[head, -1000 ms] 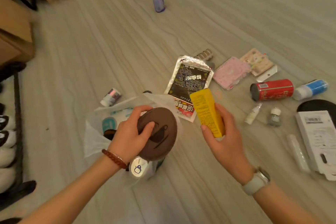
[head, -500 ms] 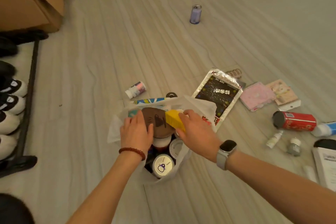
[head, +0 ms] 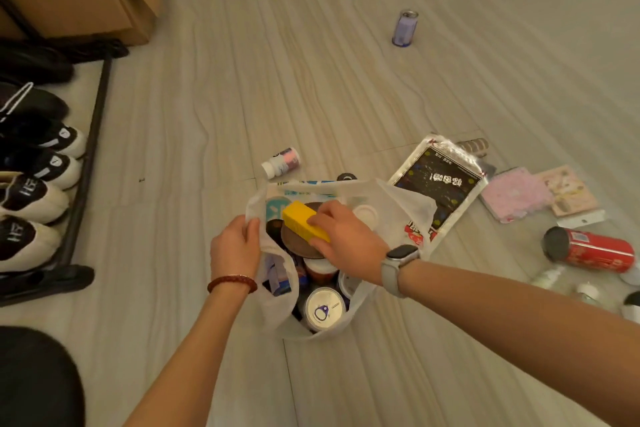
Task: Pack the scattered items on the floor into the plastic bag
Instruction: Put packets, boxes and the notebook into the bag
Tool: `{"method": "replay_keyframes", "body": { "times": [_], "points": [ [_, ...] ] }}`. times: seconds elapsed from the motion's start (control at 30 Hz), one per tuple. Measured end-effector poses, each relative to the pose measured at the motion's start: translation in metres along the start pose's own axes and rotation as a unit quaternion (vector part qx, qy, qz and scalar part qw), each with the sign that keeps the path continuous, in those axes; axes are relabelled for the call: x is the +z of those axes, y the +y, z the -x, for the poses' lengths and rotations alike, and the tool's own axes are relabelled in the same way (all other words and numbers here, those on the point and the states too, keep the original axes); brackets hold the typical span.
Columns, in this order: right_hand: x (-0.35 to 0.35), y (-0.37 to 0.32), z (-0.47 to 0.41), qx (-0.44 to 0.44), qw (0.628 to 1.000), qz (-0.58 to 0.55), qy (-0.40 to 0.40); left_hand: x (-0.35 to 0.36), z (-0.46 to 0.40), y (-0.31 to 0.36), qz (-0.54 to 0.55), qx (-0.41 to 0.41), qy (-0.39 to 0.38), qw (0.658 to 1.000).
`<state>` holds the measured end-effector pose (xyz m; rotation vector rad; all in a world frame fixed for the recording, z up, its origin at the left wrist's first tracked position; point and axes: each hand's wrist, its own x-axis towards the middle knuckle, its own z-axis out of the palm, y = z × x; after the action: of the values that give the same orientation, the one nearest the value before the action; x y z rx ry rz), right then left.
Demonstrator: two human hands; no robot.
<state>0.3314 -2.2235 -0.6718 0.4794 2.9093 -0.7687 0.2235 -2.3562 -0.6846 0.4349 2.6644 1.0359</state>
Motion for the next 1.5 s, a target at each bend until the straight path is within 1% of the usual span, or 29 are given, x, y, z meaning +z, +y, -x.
{"method": "replay_keyframes", "body": {
  "times": [0.1,0.17,0.23,0.3,0.37,0.47,0.53,0.6,0.7,0.73,0.8,0.83,0.9,0.97,1.03,1.07,1.17,1.27,1.37,1.43,1.5],
  "points": [
    [0.005,-0.002,-0.005,-0.001,0.998,-0.067,-0.003,-0.019,0.002,0.0,0.029,0.036,0.047,0.998],
    [0.005,0.003,0.002,-0.029,0.998,-0.059,-0.006,-0.029,0.007,-0.002,0.012,0.051,0.056,0.997],
    [0.006,0.012,0.016,-0.111,0.99,0.075,0.035,-0.032,0.011,-0.007,-0.014,0.055,0.047,0.997],
    [0.009,0.021,0.028,-0.139,0.968,0.202,0.044,-0.03,0.013,-0.01,-0.05,0.054,0.042,0.996],
    [0.012,0.025,0.029,-0.134,0.955,0.258,0.053,-0.027,0.012,-0.008,-0.071,0.05,0.05,0.995],
    [0.011,0.019,0.019,-0.078,0.944,0.312,0.075,-0.021,0.015,0.008,-0.065,0.048,0.051,0.995],
    [0.007,0.017,0.013,-0.05,0.948,0.3,0.098,-0.015,0.018,0.021,-0.062,0.068,0.043,0.995],
    [-0.001,0.021,0.018,-0.066,0.962,0.241,0.111,-0.009,0.023,0.036,-0.06,0.104,0.031,0.992],
    [-0.018,0.043,0.043,-0.073,0.965,0.187,0.168,0.005,0.032,0.065,-0.045,0.17,0.006,0.984],
    [-0.025,0.054,0.053,-0.059,0.967,0.161,0.187,0.011,0.034,0.076,-0.041,0.196,-0.006,0.98],
    [-0.038,0.086,0.076,0.002,0.969,0.1,0.226,0.027,0.036,0.103,-0.039,0.246,-0.041,0.968],
    [-0.042,0.107,0.088,0.044,0.965,0.083,0.243,0.037,0.036,0.117,-0.039,0.268,-0.059,0.961],
    [-0.045,0.151,0.112,0.159,0.955,0.055,0.246,0.062,0.035,0.148,-0.053,0.311,-0.094,0.944],
    [-0.041,0.191,0.138,0.297,0.925,0.033,0.234,0.093,0.036,0.178,-0.098,0.344,-0.141,0.923],
    [-0.031,0.223,0.163,0.439,0.883,-0.008,0.167,0.132,0.037,0.202,-0.155,0.353,-0.201,0.901],
    [-0.024,0.234,0.173,0.481,0.865,-0.03,0.139,0.153,0.039,0.21,-0.182,0.349,-0.231,0.89],
    [-0.001,0.252,0.189,0.543,0.829,-0.07,0.117,0.22,0.047,0.21,-0.251,0.311,-0.309,0.863],
    [0.013,0.259,0.19,0.577,0.803,-0.085,0.122,0.272,0.052,0.184,-0.302,0.236,-0.342,0.858],
    [0.021,0.266,0.187,0.581,0.797,-0.091,0.137,0.301,0.053,0.156,-0.333,0.178,-0.326,0.867],
    [0.024,0.271,0.185,0.578,0.797,-0.092,0.145,0.309,0.052,0.147,-0.344,0.186,-0.284,0.876],
    [0.026,0.276,0.183,0.572,0.799,-0.103,0.153,0.31,0.049,0.146,-0.344,0.219,-0.229,0.884]
  ]
}}
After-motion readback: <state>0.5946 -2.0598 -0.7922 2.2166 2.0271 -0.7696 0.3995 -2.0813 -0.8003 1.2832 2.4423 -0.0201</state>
